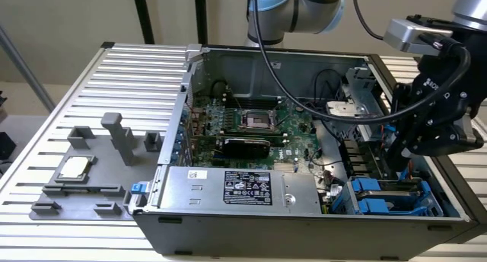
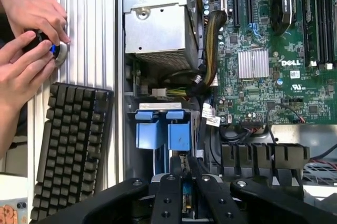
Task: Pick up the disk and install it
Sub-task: 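Insert the second disk wire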
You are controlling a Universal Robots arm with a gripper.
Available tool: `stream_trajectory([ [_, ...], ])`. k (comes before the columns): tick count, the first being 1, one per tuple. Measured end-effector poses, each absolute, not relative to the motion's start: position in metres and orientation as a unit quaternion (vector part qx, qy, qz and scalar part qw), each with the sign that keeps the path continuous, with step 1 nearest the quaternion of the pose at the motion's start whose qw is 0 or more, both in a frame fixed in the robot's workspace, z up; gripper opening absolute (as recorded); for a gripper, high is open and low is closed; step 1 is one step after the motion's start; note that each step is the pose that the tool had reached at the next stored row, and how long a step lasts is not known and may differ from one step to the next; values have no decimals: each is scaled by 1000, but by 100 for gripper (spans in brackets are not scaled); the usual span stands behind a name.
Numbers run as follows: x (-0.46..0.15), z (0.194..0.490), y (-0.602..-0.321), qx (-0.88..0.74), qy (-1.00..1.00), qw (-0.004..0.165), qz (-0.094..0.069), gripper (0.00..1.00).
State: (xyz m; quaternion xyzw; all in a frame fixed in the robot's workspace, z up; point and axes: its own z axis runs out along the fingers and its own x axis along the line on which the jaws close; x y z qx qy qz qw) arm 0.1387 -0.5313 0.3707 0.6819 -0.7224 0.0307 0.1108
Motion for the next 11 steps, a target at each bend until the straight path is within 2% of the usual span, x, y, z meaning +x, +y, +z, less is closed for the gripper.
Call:
stream_trajectory([
  [11, 137, 364, -551, 688, -721, 76, 17, 16],
])
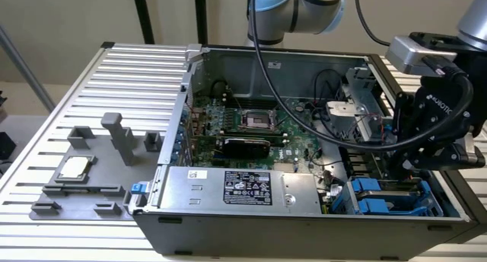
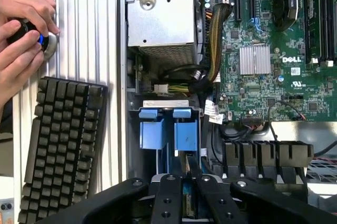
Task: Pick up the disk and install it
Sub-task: 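Insert the second disk wire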
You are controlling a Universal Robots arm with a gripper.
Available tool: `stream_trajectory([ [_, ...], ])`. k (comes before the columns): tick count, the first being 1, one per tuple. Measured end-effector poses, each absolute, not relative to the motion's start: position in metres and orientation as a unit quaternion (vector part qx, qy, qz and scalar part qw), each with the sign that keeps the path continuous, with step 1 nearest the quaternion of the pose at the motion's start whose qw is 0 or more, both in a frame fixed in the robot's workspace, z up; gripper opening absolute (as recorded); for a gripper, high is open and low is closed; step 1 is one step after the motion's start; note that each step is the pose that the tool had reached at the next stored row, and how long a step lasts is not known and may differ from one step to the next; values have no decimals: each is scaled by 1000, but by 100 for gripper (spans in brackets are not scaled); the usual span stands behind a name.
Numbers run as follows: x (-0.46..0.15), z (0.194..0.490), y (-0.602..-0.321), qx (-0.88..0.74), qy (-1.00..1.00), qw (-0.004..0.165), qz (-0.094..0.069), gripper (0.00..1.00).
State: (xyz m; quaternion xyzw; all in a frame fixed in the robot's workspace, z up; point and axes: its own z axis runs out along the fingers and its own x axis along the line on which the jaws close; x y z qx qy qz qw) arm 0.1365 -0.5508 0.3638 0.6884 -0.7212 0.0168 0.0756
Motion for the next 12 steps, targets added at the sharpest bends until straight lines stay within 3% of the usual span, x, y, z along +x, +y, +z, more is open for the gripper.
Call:
stream_trajectory([
  [12, 135, 352, -555, 699, -713, 48, 8, 16],
])
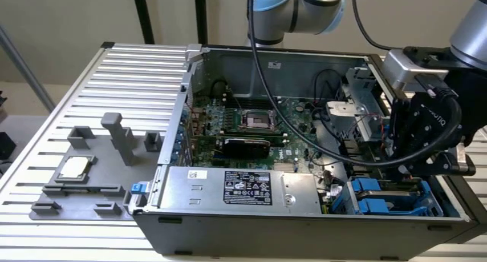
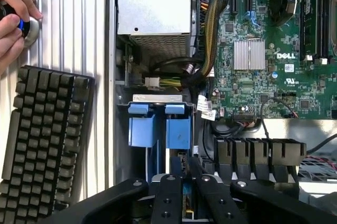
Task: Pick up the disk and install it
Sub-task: 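Insert the second disk wire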
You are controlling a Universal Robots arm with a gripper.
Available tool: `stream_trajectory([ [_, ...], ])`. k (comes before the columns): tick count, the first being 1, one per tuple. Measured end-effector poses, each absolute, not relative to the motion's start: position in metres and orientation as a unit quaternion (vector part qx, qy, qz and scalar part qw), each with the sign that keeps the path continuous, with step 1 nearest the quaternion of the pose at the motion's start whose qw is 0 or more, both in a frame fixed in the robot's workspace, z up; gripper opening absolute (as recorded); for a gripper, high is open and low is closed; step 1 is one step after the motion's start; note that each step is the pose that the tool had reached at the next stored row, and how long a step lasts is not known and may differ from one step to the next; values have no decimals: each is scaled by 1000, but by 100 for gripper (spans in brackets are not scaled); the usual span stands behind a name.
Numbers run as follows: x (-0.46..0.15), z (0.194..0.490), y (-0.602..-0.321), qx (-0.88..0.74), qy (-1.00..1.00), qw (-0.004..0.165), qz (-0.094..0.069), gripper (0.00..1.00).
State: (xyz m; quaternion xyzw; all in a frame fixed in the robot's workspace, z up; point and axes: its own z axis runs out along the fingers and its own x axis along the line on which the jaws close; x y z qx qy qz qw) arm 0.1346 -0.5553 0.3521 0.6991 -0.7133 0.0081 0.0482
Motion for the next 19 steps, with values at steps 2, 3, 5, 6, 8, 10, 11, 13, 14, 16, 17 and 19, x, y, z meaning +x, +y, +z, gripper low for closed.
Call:
stream_trajectory([
  [2, 135, 350, -556, 700, -713, 44, 6, 16],
  [3, 135, 349, -557, 700, -712, 43, 5, 16],
  [5, 135, 346, -558, 701, -712, 39, 2, 16],
  [6, 135, 345, -559, 701, -712, 37, 0, 16],
  [8, 135, 344, -561, 702, -711, 33, -3, 16],
  [10, 135, 343, -563, 702, -711, 30, -7, 16],
  [11, 135, 343, -564, 702, -711, 28, -9, 16],
  [13, 135, 342, -565, 703, -711, 25, -12, 16],
  [14, 135, 342, -565, 703, -711, 23, -13, 16],
  [16, 135, 342, -566, 703, -711, 22, -14, 16],
  [17, 136, 342, -567, 703, -711, 22, -15, 16],
  [19, 136, 342, -567, 703, -711, 22, -15, 16],
])
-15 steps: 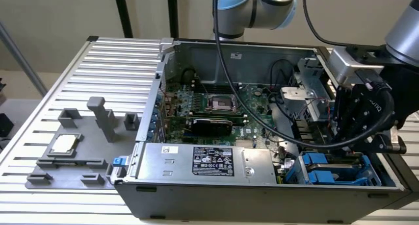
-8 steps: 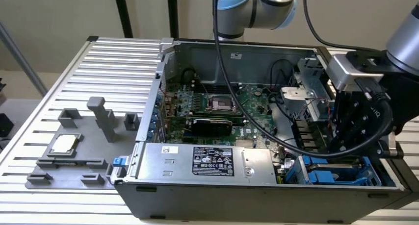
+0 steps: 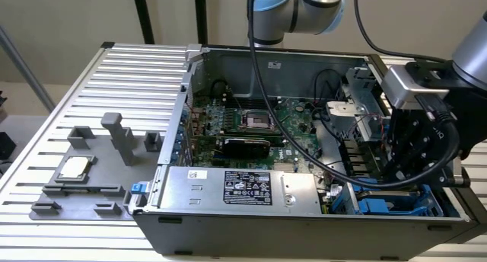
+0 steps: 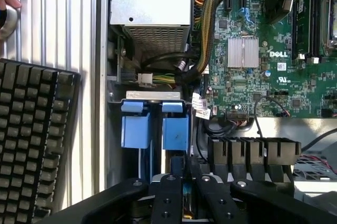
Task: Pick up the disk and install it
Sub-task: 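Insert the second disk wire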
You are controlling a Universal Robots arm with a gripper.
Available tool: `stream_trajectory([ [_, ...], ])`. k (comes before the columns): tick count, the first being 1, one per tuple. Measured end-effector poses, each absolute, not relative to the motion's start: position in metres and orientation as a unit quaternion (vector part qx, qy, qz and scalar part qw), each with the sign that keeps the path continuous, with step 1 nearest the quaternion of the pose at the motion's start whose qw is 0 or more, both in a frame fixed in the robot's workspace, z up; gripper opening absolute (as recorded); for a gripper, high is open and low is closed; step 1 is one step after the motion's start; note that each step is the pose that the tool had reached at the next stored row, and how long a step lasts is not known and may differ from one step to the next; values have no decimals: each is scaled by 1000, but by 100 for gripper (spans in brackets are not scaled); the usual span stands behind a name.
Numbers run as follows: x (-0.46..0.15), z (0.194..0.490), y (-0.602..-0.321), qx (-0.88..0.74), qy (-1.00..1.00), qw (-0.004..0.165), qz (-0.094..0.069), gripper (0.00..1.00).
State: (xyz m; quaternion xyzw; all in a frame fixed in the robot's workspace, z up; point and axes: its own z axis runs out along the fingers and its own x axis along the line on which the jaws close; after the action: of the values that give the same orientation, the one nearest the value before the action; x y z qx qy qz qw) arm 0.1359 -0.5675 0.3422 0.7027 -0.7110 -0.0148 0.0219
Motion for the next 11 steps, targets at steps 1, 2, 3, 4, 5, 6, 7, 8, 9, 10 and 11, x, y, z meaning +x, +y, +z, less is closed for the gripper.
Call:
stream_trajectory([
  [1, 136, 342, -568, 703, -711, 22, -15, 16],
  [2, 136, 342, -568, 703, -711, 21, -15, 16],
  [3, 136, 341, -568, 703, -711, 21, -16, 16],
  [4, 136, 341, -569, 703, -711, 20, -17, 16],
  [5, 136, 340, -569, 703, -711, 19, -18, 16],
  [6, 136, 340, -569, 703, -711, 18, -19, 16],
  [7, 136, 339, -569, 703, -711, 17, -20, 16],
  [8, 136, 338, -570, 703, -711, 16, -21, 16],
  [9, 136, 338, -570, 703, -711, 15, -21, 16],
  [10, 136, 337, -571, 703, -711, 14, -22, 16],
  [11, 136, 336, -571, 703, -711, 14, -23, 16],
])
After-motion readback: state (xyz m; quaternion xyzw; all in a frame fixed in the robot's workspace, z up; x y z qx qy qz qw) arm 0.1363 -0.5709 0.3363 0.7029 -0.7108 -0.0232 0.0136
